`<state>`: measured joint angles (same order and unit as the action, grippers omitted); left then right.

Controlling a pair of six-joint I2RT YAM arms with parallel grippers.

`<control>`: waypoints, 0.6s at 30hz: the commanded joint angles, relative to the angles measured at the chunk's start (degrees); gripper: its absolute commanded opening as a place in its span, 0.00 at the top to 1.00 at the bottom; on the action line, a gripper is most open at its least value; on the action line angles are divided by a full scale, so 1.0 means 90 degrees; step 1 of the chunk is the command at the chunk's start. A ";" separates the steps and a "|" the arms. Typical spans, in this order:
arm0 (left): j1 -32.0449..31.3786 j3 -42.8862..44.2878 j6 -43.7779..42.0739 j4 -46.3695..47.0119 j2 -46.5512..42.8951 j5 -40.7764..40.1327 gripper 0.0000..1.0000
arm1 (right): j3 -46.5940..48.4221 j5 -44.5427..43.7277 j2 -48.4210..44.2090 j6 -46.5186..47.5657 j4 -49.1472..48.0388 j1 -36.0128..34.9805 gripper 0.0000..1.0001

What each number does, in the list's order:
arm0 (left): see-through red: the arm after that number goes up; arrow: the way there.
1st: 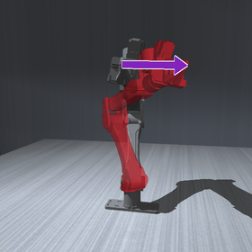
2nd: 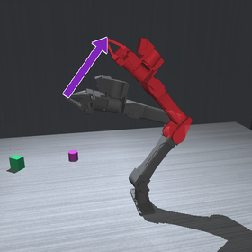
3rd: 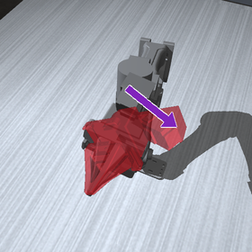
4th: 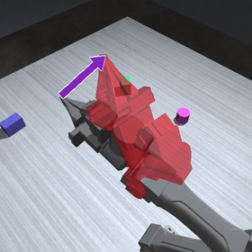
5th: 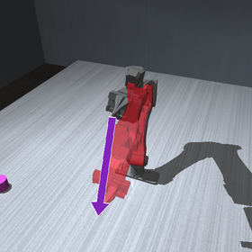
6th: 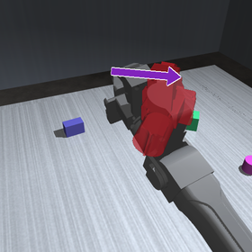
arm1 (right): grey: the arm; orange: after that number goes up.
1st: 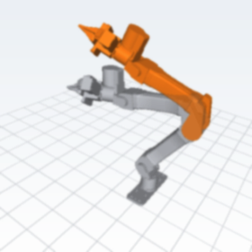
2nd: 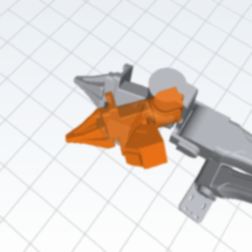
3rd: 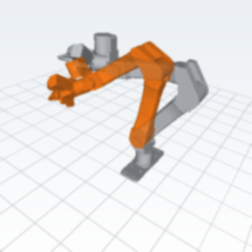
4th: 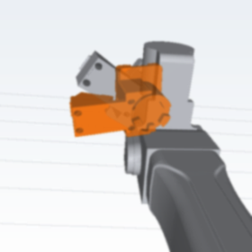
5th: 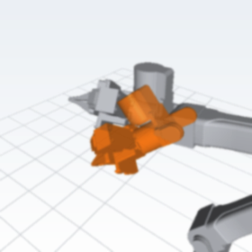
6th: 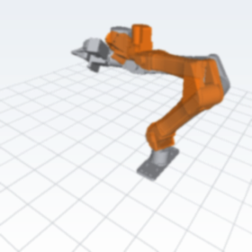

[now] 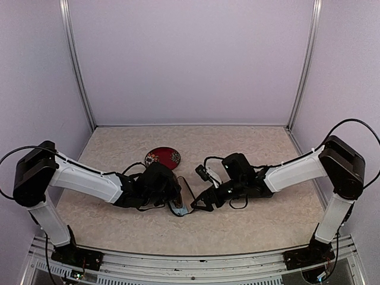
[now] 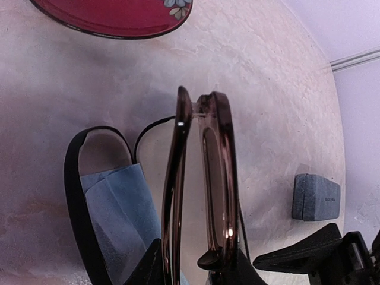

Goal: Organize the sunglasses
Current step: Place the sunglasses in the sunglasses case.

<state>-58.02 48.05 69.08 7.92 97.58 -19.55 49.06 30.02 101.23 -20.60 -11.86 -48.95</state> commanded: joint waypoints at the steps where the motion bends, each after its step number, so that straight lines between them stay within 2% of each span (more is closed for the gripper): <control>1: -0.0095 0.0341 0.0230 -0.0367 0.0263 -0.0055 0.70 | -0.0122 0.0127 -0.0190 0.0062 -0.0283 0.0042 0.20; 18: -0.0207 0.0442 0.0645 -0.0875 0.0332 -0.0240 0.69 | -0.0259 0.0349 -0.0194 0.0102 -0.0470 0.0089 0.21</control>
<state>-59.11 50.85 73.80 2.07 100.47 -20.01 47.03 32.01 100.51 -20.40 -14.76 -48.56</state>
